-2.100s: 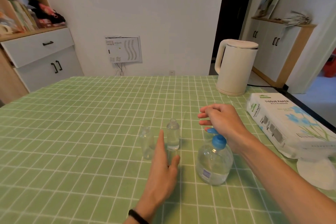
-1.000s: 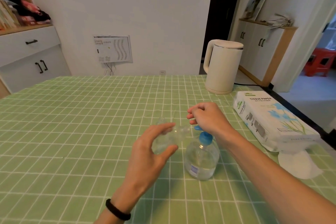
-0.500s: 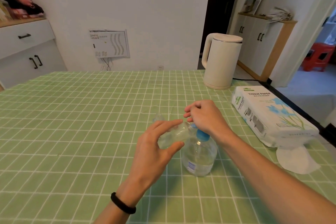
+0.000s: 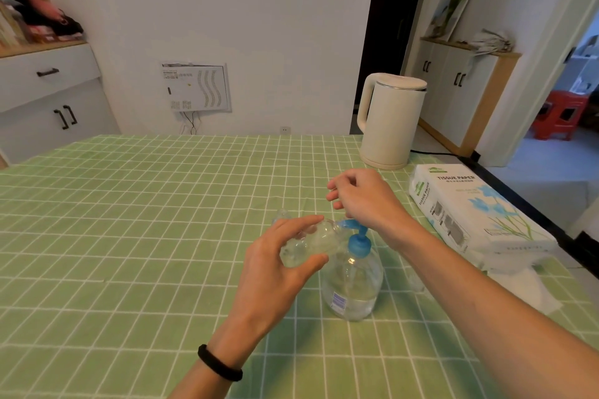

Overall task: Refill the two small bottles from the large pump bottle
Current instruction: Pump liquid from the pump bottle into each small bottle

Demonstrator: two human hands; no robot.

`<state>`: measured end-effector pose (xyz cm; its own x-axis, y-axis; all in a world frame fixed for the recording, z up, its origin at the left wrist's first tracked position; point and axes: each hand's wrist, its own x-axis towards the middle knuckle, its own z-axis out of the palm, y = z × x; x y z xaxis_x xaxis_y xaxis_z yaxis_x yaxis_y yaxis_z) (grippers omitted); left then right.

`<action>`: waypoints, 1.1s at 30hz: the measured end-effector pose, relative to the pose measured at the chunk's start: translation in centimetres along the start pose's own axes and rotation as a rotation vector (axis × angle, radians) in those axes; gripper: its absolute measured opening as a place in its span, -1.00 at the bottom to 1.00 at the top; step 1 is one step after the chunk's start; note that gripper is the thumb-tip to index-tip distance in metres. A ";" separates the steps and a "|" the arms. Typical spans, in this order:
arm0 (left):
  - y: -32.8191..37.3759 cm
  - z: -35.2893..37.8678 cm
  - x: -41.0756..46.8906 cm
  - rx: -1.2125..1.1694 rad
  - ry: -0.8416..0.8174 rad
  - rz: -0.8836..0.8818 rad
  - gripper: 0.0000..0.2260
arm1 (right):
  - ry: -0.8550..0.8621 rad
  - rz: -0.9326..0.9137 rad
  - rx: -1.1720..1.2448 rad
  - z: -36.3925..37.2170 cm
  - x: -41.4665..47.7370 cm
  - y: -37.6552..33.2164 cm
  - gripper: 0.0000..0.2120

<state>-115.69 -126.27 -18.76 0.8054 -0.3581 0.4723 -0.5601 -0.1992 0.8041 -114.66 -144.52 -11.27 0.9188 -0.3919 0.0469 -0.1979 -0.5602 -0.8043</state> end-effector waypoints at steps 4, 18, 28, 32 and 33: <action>0.1 0.0 0.0 -0.005 -0.002 0.001 -0.53 | -0.032 -0.070 -0.065 0.2 0.1 0.6 -0.69; -0.5 0.3 -0.5 0.003 -0.009 -0.048 -0.54 | -0.061 0.023 -0.044 1.0 -0.3 1.7 -0.68; 0.0 0.0 -0.2 -0.002 -0.007 -0.046 -0.54 | -0.048 -0.022 0.086 0.5 -0.3 1.2 -0.72; -0.4 0.1 -0.4 0.001 -0.007 -0.062 -0.54 | -0.055 0.010 0.097 0.9 0.0 1.8 -0.68; -0.5 0.1 -0.5 -0.001 -0.013 -0.068 -0.54 | -0.065 0.022 0.091 1.1 -0.1 2.0 -0.68</action>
<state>-115.81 -126.13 -19.46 0.8391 -0.3554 0.4120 -0.5040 -0.2226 0.8345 -114.77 -144.87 -13.55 0.9354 -0.3536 -0.0073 -0.1890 -0.4822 -0.8554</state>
